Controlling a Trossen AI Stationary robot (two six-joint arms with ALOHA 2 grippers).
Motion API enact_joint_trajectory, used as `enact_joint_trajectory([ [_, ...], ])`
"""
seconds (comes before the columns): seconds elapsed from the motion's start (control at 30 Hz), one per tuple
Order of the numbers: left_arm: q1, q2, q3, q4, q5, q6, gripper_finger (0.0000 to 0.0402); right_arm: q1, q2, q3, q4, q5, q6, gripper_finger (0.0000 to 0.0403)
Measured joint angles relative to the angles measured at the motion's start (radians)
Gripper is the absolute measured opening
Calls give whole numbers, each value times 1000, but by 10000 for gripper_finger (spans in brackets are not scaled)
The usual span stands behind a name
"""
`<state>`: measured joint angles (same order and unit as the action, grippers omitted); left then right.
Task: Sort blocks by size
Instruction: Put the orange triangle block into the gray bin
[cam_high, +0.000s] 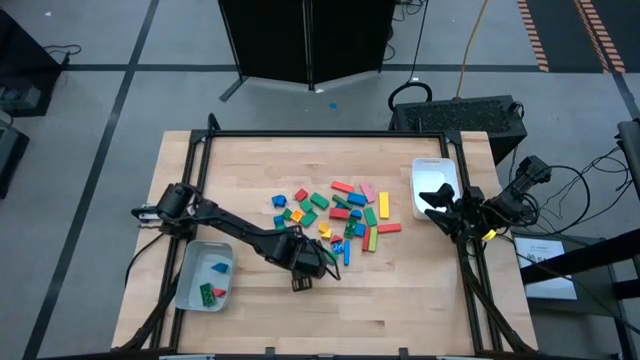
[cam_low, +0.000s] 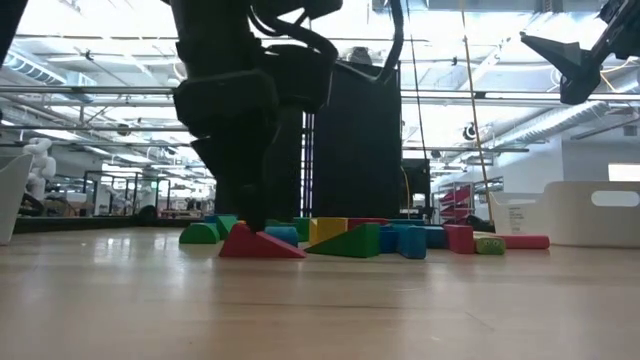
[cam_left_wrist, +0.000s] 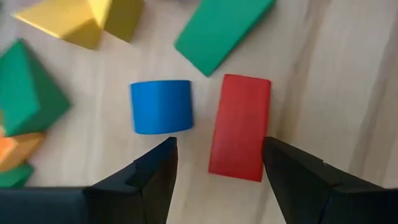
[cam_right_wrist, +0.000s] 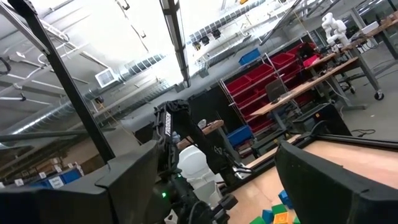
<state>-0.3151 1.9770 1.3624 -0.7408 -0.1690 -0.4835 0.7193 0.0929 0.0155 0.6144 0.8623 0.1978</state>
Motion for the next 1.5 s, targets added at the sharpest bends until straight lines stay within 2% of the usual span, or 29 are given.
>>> enact_joint_trajectory([
  [0.17,4,0,-19,29,92,27,235,0,0,0,-19,0,0,313],
  [0.47,-1,0,-55,136,101,24,229,0,0,0,-22,0,0,313],
  [0.6,-5,10,-56,135,97,21,191,0,0,0,-22,0,0,313],
  [0.8,-17,34,-52,138,93,20,76,0,0,0,-22,1,0,313],
  [0.97,-20,27,-46,108,106,-26,68,0,0,0,-20,0,10,313],
  [1.13,-39,-46,-16,-34,115,-78,68,0,0,0,-20,1,24,313],
  [1.33,-132,-229,-13,-273,83,-296,68,0,0,0,-20,1,26,313],
  [1.5,-302,-392,-18,-491,46,-666,68,0,0,0,-14,0,26,313],
])
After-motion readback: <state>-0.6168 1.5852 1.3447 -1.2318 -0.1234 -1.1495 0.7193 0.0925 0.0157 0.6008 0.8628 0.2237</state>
